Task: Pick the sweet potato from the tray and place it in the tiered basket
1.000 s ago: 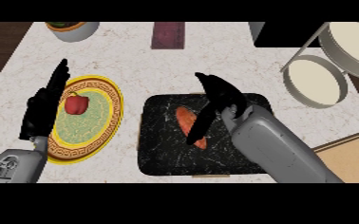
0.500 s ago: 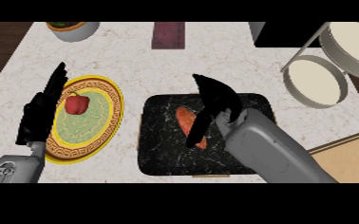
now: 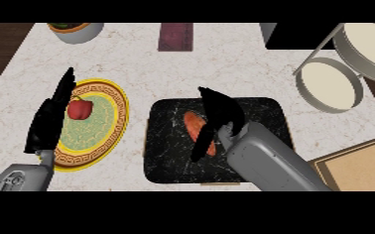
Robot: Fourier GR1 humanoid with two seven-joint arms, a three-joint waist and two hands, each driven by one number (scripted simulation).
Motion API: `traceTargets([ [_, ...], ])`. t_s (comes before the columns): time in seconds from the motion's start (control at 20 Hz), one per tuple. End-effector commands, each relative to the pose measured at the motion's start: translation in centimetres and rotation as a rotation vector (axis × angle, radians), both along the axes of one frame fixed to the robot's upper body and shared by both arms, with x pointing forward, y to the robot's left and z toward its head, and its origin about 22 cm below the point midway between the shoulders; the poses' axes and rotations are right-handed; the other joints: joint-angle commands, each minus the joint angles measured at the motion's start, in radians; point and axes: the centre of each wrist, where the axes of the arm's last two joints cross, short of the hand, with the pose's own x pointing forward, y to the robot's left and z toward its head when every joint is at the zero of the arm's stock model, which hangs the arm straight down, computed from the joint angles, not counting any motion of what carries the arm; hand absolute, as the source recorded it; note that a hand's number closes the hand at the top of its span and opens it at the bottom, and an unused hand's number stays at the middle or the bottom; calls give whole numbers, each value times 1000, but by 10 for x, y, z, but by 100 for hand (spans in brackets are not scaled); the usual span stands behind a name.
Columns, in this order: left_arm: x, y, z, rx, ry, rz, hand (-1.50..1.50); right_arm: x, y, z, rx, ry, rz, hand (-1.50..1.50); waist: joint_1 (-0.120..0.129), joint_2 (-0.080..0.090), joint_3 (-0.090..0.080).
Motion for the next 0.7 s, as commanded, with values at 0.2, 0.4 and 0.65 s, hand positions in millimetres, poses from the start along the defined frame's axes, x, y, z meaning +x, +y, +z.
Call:
traceTargets([
  [0.2, -3, 9, 13, -6, 6, 3, 0, -2, 5, -24, -89, 78, -82, -150, 5, 1, 0],
  [0.4, 10, -12, 10, -15, 7, 4, 0, -15, 13, -36, -99, 104, -51, -150, -2, 1, 0],
  [0.65, 5, 20, 0, -2, 1, 5, 0, -7, 18, -28, -75, 124, -57, -150, -1, 1, 0],
])
